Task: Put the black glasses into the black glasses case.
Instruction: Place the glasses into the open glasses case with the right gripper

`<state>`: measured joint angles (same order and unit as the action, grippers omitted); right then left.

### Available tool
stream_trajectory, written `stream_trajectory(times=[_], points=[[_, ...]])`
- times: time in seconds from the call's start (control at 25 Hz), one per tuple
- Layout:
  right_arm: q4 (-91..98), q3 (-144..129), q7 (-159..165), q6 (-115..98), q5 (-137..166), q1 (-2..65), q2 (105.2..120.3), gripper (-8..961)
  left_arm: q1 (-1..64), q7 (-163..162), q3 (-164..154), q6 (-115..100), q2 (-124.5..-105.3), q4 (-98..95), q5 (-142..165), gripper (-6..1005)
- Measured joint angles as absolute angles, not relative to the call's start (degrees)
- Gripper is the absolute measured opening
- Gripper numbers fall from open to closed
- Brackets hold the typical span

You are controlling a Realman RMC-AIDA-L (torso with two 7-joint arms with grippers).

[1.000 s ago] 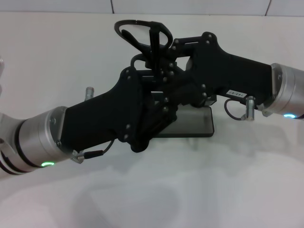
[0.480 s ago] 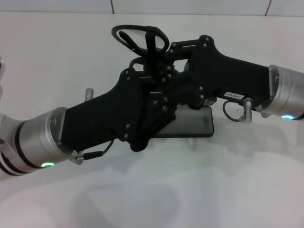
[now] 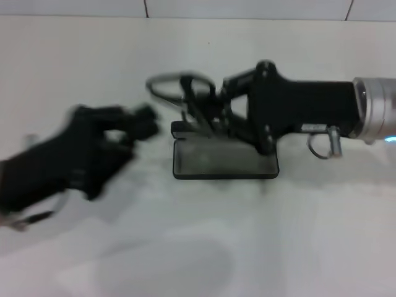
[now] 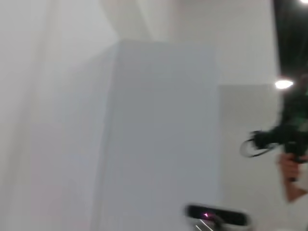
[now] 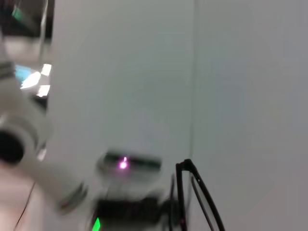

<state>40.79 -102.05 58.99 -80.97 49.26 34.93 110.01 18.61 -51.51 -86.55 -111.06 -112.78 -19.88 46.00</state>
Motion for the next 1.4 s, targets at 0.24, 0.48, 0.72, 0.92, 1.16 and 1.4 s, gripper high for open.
stream_trajectory(times=[0.24,0.48,0.72,0.92,1.16,1.4], points=[[68.1,-93.9,87.3,-75.2,85.6,27.6,111.26,153,12.0,-51.9,-77.2,-113.0,-109.16,-20.4,46.1,147],[87.6,-96.6,108.9,-75.0,119.9,24.4,115.94,155,10.2,-52.0,-74.0,-114.2,-108.54,-21.1,46.2,147],[90.1,-106.5,119.0,-68.8,131.7,28.4,116.14,157,11.3,-51.9,-73.7,-114.1,-109.06,-20.9,47.0,147],[90.8,-111.8,124.7,-64.5,139.4,30.2,116.18,159,11.9,-51.9,-73.7,-114.0,-109.25,-20.6,47.0,147],[91.1,-116.3,130.1,-59.9,146.1,30.6,116.2,161,11.6,-51.9,-73.6,-114.0,-109.44,-20.6,47.0,147],[89.4,-118.8,132.3,-56.9,149.6,30.3,116.19,163,11.7,-52.0,-73.6,-114.0,-109.79,-20.6,47.0,148]])
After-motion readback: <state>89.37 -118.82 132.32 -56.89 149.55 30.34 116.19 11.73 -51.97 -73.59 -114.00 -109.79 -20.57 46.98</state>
